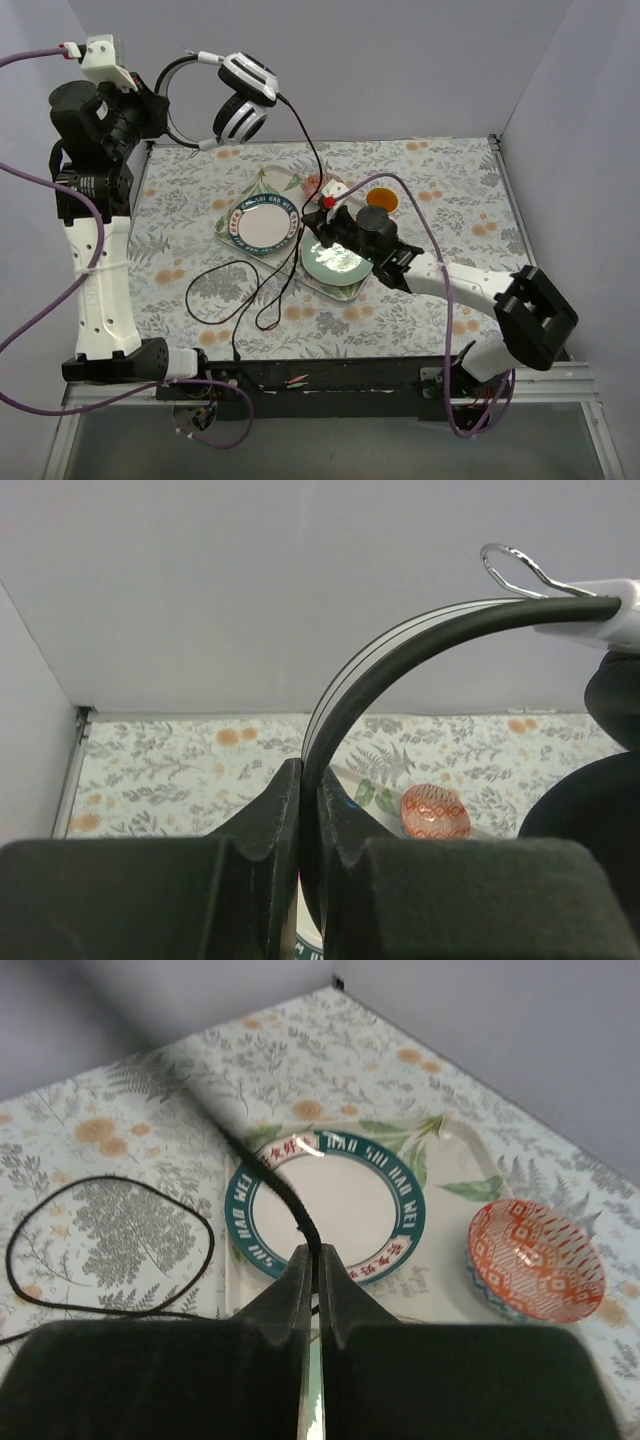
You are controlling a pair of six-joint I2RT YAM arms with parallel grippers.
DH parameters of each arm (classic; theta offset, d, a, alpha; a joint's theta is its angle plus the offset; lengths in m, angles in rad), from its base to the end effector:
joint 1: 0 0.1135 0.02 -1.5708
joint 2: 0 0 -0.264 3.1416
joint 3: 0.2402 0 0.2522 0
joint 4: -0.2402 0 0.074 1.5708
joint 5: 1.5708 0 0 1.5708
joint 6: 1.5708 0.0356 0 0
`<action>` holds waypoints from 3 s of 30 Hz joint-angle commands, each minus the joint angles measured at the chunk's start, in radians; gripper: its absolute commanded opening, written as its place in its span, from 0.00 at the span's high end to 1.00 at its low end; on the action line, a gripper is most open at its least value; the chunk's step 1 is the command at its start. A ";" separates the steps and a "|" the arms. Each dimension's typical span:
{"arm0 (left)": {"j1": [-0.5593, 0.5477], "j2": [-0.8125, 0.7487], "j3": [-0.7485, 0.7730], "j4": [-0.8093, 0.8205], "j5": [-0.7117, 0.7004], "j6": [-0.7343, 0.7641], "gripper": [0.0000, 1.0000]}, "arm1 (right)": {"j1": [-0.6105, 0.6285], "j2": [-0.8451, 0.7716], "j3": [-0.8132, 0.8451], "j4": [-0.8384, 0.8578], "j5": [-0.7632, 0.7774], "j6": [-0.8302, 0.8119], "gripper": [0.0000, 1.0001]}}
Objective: Wrap the headphones
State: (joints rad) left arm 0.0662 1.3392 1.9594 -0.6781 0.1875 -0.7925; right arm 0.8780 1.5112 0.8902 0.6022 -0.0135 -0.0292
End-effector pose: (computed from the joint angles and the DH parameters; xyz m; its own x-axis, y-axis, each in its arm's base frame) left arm 0.2326 0.0088 0.5553 -0.1265 -0.7095 -0.6932 0.0436 0.6942 -0.7185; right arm 0.2219 0.2681 0.2812 0.0107 -0.0328 -0.9994 -0.7780 0.6276 -0.0289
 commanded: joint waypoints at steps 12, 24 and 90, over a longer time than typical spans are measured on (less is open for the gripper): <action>0.003 0.026 -0.120 0.084 -0.069 0.116 1.00 | 0.019 -0.187 0.192 -0.368 0.096 -0.213 0.99; -0.103 0.041 -0.427 0.328 -0.442 0.389 1.00 | 0.058 -0.154 0.585 -0.971 0.786 -0.385 0.99; -0.591 -0.060 -0.613 0.201 -0.496 0.712 1.00 | -0.139 -0.065 0.830 -0.648 0.356 -0.983 0.99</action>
State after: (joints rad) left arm -0.5159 1.3491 1.2644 -0.3046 -0.4629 0.0341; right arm 0.7578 1.4570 1.7111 -0.2207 0.3805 -0.9382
